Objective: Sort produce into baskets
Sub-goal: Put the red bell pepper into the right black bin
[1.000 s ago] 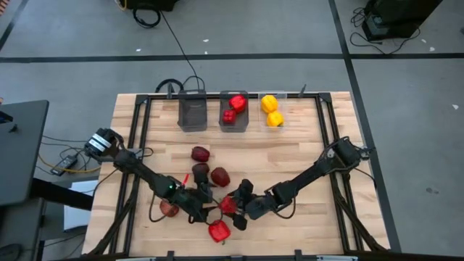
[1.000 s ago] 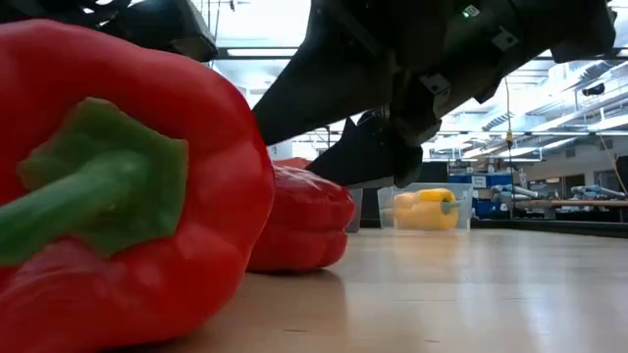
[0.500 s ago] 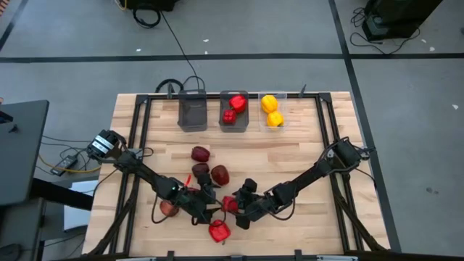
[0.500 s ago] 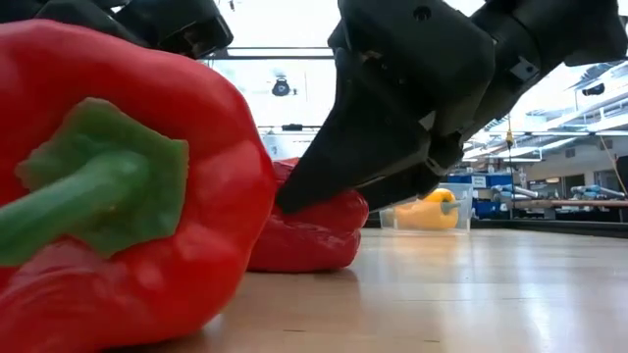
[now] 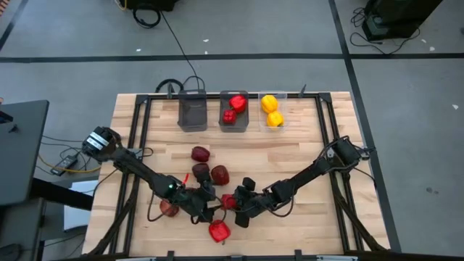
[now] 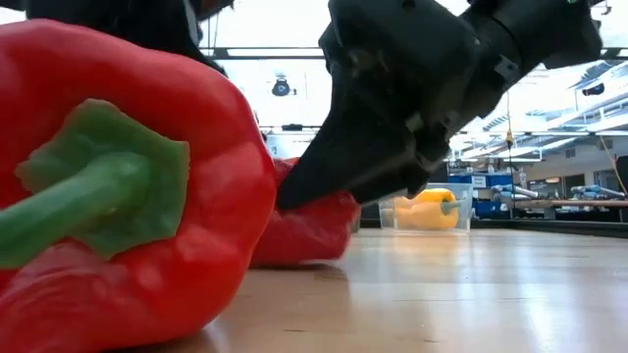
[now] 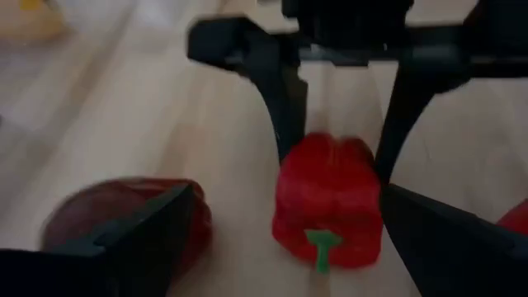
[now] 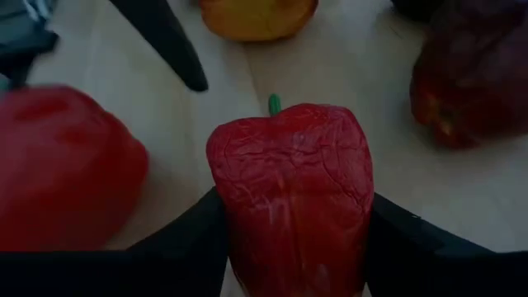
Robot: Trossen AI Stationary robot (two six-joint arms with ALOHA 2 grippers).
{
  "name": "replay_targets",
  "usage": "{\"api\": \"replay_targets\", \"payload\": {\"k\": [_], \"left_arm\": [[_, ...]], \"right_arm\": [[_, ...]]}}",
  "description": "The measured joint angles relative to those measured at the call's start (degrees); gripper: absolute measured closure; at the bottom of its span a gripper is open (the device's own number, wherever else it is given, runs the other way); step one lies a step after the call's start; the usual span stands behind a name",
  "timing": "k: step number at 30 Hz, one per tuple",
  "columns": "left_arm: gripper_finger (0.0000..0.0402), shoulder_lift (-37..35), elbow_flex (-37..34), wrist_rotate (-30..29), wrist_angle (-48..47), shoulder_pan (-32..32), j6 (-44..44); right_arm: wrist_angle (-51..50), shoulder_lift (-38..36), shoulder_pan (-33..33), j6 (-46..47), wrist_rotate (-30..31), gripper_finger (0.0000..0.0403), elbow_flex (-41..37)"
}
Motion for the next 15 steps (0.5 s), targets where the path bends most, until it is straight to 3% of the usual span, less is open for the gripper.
{"api": "replay_targets", "payload": {"k": [8, 15], "left_arm": [[0.001, -6.88, 0.02, -5.77, -4.33, -0.02, 2.51], [0.001, -8.9, 0.02, -9.48, -11.49, 0.0, -0.3]], "right_arm": [[-0.73, -5.71, -3.17, -3.46, 0.45, 0.0171, 0.0], [-4.98, -12.87, -11.0, -12.1, 2.58, 0.0171, 0.02]]}}
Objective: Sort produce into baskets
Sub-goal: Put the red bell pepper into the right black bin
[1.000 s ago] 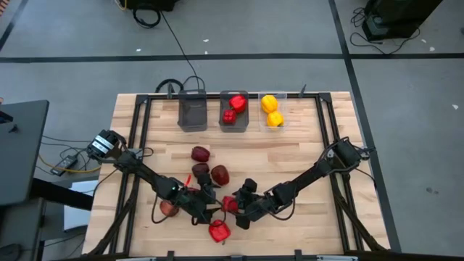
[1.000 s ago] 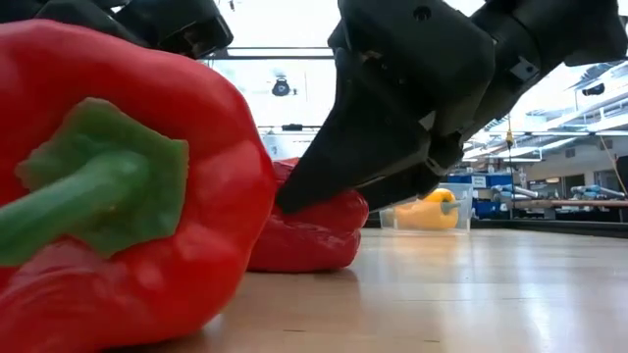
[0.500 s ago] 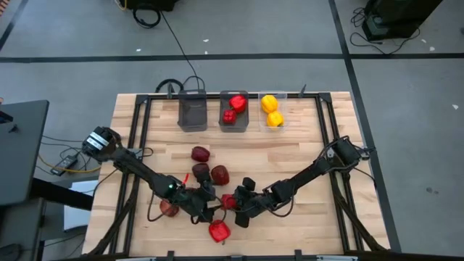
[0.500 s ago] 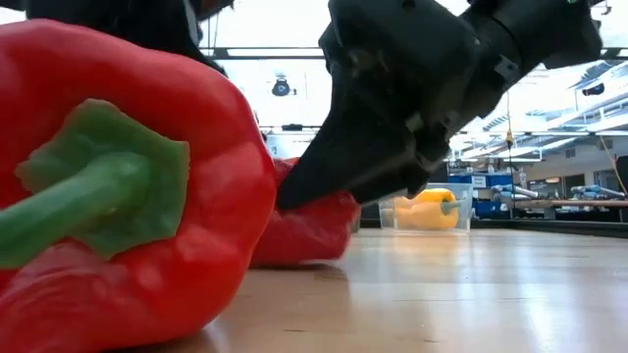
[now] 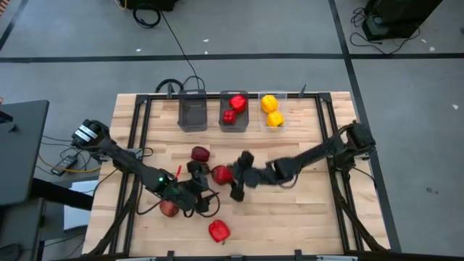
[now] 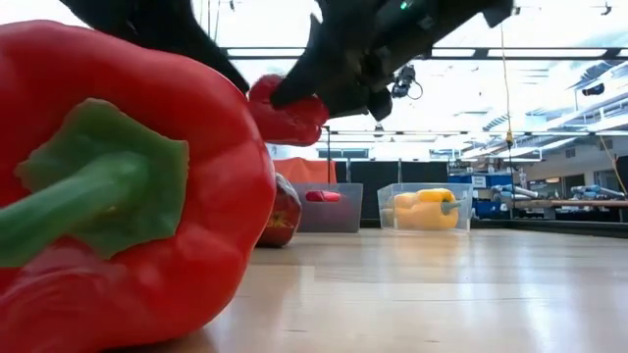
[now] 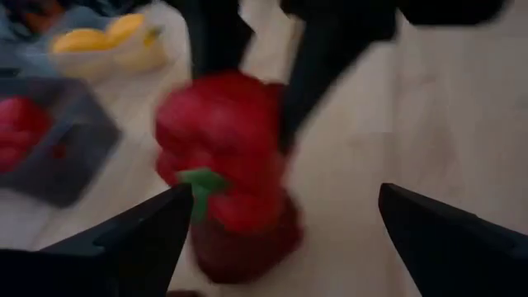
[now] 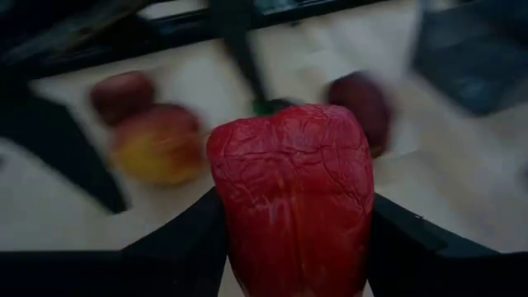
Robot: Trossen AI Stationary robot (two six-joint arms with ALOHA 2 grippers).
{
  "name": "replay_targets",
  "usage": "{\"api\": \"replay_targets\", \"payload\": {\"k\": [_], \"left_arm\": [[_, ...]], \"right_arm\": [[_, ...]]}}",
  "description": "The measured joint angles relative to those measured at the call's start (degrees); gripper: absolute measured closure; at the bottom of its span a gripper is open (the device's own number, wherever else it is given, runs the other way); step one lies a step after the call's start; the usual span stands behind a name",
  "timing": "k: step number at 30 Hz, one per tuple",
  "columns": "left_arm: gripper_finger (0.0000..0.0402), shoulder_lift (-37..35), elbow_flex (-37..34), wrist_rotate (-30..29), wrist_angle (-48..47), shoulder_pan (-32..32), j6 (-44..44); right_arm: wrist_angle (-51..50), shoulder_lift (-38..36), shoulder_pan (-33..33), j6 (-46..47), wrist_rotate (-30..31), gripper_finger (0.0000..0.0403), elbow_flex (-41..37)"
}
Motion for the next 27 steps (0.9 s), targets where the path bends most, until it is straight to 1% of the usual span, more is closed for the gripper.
{"api": "replay_targets", "payload": {"k": [2, 5, 7, 12, 15, 18, 21, 24, 27], "left_arm": [[0.001, -0.04, -0.02, -0.43, -1.52, 0.11, -1.12], [0.001, -0.03, -0.5, -0.35, -3.54, 0.36, -3.0], [0.001, -0.02, -0.92, -0.5, -4.4, 0.84, -4.63], [0.001, 0.06, -1.09, -0.86, -6.83, 1.53, -7.2], [0.001, 0.09, -1.09, -0.87, -7.58, 1.63, -7.45], [0.001, 0.11, -1.09, -0.89, -8.34, 1.64, -7.64], [0.001, 0.11, -1.09, -1.14, -8.46, 1.62, -7.78], [0.001, 0.11, -1.09, -2.53, -8.69, 1.64, -8.86], [0.001, 0.11, -1.09, -2.6, -8.7, 1.64, -9.06]], "right_arm": [[-1.94, -1.4, -3.51, -2.09, 1.17, 0.0171, -0.02], [-4.32, -2.7, -10.66, -3.44, 1.17, 0.0171, 0.02], [-5.77, -2.8, -15.65, -3.54, 0.05, 0.0171, 0.0], [-6.21, -2.72, -26.66, -5.93, -4.99, 0.0171, -0.01], [-8.63, -2.69, -31.52, -6.91, -5.05, 0.0171, 0.0], [-10.91, -2.69, -35.33, -7.66, -6.98, 0.017, 0.0], [-12.36, -2.63, -37.73, -7.91, -11.78, 0.0163, 0.0], [-12.39, -2.61, -37.84, -9.66, -12.98, 0.0143, 0.0], [-11.62, -2.61, -37.2, -11.37, -13.17, 0.0113, 0.0]]}}
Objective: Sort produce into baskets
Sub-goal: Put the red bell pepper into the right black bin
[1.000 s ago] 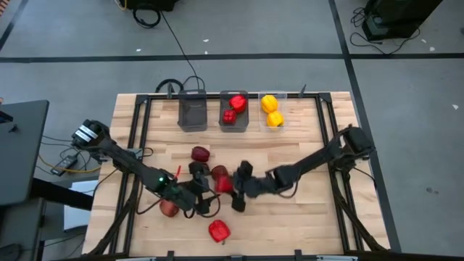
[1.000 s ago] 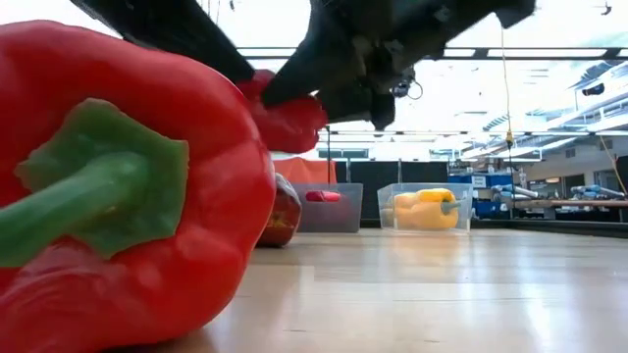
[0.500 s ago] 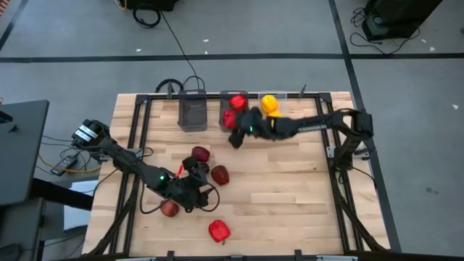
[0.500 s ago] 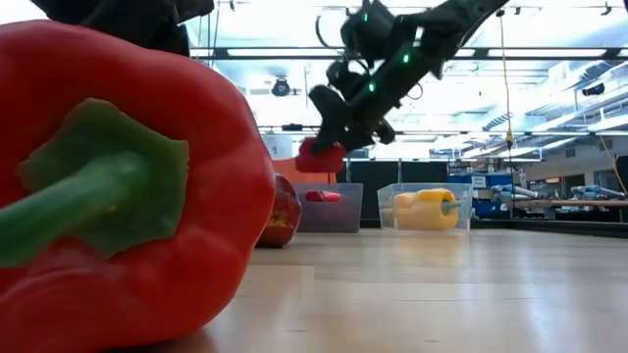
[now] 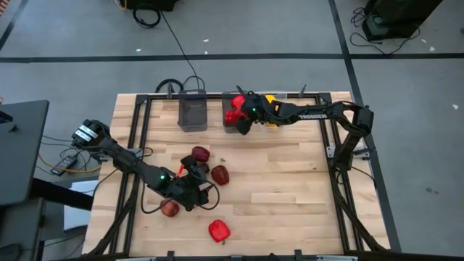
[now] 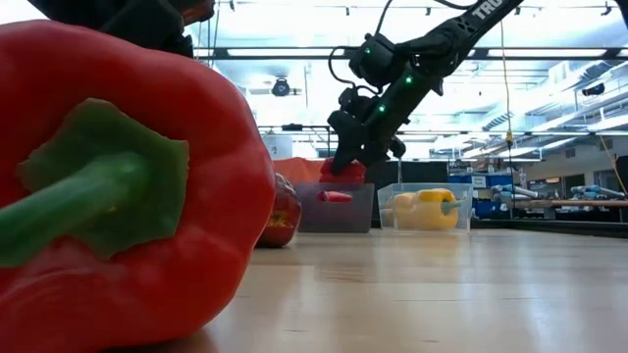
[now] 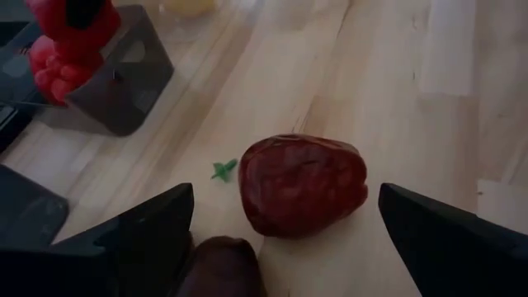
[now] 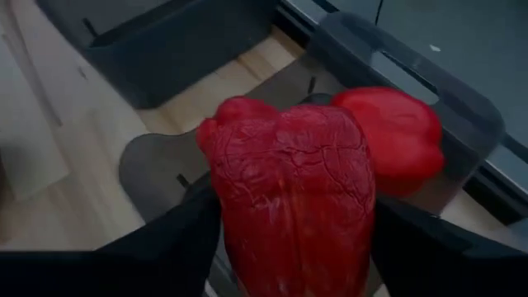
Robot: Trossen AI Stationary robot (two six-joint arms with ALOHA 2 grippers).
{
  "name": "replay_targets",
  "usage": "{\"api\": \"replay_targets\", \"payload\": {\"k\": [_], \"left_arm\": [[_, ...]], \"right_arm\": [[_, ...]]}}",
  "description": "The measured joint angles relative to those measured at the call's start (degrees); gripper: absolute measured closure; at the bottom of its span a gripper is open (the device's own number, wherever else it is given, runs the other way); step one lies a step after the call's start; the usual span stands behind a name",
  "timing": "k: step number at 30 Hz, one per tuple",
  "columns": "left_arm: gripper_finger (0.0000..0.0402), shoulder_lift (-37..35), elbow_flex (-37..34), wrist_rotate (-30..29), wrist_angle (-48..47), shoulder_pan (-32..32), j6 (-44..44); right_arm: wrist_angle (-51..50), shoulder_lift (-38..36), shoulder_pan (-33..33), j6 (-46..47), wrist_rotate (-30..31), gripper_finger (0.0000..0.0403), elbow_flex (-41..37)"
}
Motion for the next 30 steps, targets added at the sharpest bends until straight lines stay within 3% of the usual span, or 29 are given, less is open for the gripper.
{"api": "replay_targets", "payload": {"k": [4, 10, 16, 20, 24, 30], "left_arm": [[0.001, -0.11, 0.0, 0.01, -0.67, -0.02, -2.02], [0.001, -1.14, -0.05, 0.3, -4.16, -0.45, -5.64], [0.001, -3.16, -0.11, 0.3, -7.44, -1.33, -8.97], [0.001, -5.08, -0.02, 0.31, -7.49, -2.68, -9.04], [0.001, -6.0, 0.0, 0.9, -7.61, -4.94, -8.77], [0.001, -5.29, 0.0, 6.68, -5.48, -7.62, -7.7]], "right_arm": [[0.44, 0.0, 1.1, -0.53, 0.2, 0.007, 0.0], [0.63, -0.02, 3.53, 1.62, 6.1, 0.0032, 0.0], [0.85, -1.91, 7.33, 1.51, 7.09, 0.0036, 0.0], [-0.07, -3.58, 11.12, 4.13, 4.02, 0.0048, 0.0], [-0.27, -4.21, 17.31, 5.6, -1.02, 0.0056, 0.0], [-0.15, -3.8, 28.2, 6.99, 0.8, 0.0059, -0.02]]}}
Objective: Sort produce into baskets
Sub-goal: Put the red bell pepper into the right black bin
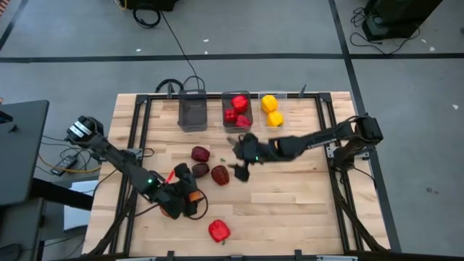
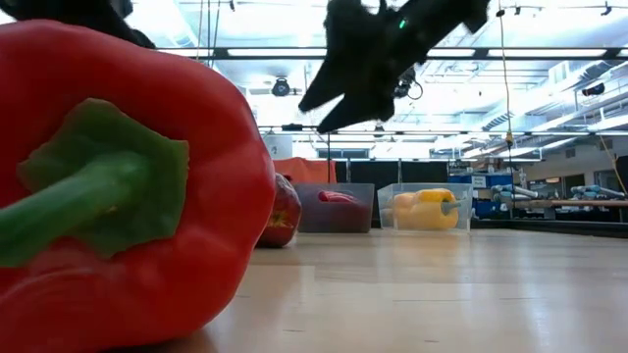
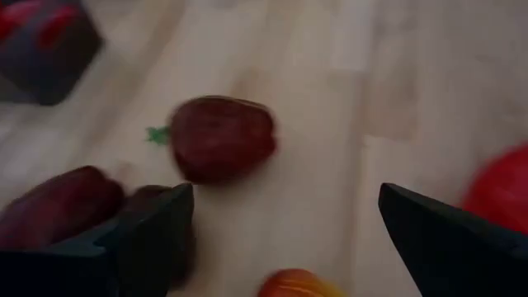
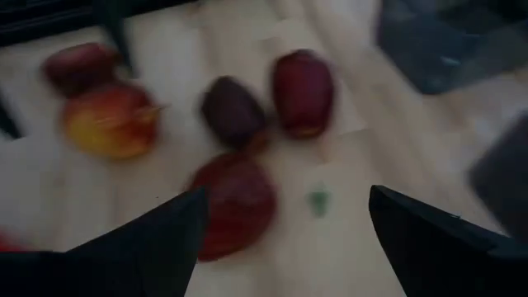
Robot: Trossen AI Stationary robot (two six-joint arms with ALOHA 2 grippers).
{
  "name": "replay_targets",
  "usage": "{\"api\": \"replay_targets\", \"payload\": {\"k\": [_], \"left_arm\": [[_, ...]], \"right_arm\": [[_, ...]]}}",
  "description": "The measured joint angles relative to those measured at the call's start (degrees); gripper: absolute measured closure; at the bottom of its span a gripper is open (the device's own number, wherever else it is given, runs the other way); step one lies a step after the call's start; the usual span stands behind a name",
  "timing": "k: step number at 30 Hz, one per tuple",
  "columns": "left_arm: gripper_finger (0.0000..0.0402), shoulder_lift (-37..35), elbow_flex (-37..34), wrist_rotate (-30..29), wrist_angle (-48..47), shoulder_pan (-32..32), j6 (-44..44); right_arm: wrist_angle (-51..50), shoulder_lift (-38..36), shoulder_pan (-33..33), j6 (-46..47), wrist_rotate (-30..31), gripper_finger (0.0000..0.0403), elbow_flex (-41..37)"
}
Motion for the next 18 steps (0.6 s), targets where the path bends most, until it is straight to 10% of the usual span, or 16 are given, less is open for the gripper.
{"api": "replay_targets", "payload": {"k": [10, 18], "left_arm": [[0.001, 8.03, 0.02, 11.78, 21.09, -5.64, 9.65], [0.001, 17.92, 3.63, 10.46, 23.75, -8.39, 9.21]], "right_arm": [[7.69, 2.07, 16.35, -0.45, 0.12, 0.0059, -0.07], [18.42, 10.03, 24.54, 2.78, 0.04, 0.0059, 0.0]]}}
